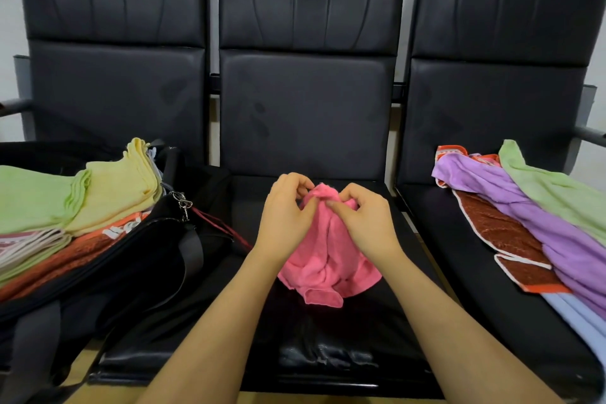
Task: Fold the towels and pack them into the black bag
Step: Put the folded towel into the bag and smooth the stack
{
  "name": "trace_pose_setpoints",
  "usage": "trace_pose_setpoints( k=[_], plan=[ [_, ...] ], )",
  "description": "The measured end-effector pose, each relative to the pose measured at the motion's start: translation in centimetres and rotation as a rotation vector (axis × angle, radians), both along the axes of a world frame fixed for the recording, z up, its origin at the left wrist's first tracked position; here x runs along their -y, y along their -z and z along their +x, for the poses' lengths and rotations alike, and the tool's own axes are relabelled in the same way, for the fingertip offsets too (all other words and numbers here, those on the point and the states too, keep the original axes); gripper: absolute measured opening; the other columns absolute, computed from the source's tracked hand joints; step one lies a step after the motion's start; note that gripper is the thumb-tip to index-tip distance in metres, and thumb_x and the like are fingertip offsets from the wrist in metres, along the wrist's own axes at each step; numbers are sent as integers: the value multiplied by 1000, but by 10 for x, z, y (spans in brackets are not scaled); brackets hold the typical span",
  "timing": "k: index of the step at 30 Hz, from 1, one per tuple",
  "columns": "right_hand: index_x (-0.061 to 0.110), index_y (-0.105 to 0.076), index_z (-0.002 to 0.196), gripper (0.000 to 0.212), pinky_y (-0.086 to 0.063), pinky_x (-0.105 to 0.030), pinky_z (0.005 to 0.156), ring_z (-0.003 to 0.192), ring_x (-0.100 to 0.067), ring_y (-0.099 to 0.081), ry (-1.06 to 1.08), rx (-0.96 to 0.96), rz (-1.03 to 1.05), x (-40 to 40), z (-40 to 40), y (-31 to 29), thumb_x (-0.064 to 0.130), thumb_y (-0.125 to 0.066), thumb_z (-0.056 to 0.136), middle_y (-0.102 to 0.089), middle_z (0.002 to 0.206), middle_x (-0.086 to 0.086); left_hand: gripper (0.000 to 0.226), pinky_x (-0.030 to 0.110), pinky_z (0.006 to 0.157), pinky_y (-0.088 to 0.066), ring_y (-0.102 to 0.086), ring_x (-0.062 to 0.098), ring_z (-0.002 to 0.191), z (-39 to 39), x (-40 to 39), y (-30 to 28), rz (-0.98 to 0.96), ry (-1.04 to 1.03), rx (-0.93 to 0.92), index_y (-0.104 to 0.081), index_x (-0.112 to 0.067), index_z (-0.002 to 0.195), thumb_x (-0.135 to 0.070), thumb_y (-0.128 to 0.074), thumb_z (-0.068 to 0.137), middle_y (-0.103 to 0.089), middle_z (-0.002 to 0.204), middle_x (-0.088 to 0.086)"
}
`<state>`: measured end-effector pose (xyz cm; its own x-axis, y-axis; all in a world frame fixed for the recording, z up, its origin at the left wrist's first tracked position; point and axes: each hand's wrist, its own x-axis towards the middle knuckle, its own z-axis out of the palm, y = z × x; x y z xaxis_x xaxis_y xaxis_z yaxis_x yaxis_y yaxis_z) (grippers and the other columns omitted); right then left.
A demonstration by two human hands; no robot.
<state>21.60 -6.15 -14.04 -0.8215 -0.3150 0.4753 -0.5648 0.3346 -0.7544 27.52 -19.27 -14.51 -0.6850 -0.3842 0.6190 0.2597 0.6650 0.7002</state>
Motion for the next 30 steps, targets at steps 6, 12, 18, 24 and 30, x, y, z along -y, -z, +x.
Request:
trace_pose_setpoints(
  k=[6, 12, 18, 24, 30],
  plan=[
    [6, -56, 67, 29, -34, -14, 55, 52, -3, -38, 19, 13, -15, -2, 1, 1, 25, -73, 80, -42, 54, 7, 7, 30, 74, -52, -59, 6, 78, 4, -6, 2, 51, -58, 102, -59, -19, 85, -23, -63, 88, -62, 82, -9],
    [10, -64, 75, 18, -44, -21, 64, 61, -7, -50, -23, 95, -60, -2, 1, 0, 24, -70, 84, -56, 64, 1, 10, 42, 68, -51, -56, 19, 67, 5, -6, -3, -43, -44, 128, -50, -14, 85, -18, -58, 90, -59, 73, 1],
    [17, -70, 102, 19, -41, -4, 73, 82, 4, -59, 25, 21, -192, -7, 5, -8, 11, -54, 94, -67, 89, 14, 8, 15, 46, -32, -39, 5, 45, 10, -3, -21, 137, -24, -24, -48, -20, 91, -14, -52, 95, -42, 50, -6],
    [10, -67, 112, 26, -43, -17, 93, 104, -10, -60, 158, -37, -284, -14, 0, -39, 4, -49, 94, -67, 109, 1, 4, 8, 52, -36, -48, 0, 52, 11, 15, -57, 118, -131, -54, -55, -12, 90, -14, -54, 93, -50, 58, -3],
    [8, -65, 113, 27, -35, -13, 88, 106, -15, -58, 237, -149, -341, -21, -5, -97, 3, -49, 92, -66, 113, -5, 4, 17, 57, -31, -48, 1, 62, 9, 23, -117, 122, -183, -125, -48, -11, 94, -13, -50, 95, -52, 67, -9]
  ],
)
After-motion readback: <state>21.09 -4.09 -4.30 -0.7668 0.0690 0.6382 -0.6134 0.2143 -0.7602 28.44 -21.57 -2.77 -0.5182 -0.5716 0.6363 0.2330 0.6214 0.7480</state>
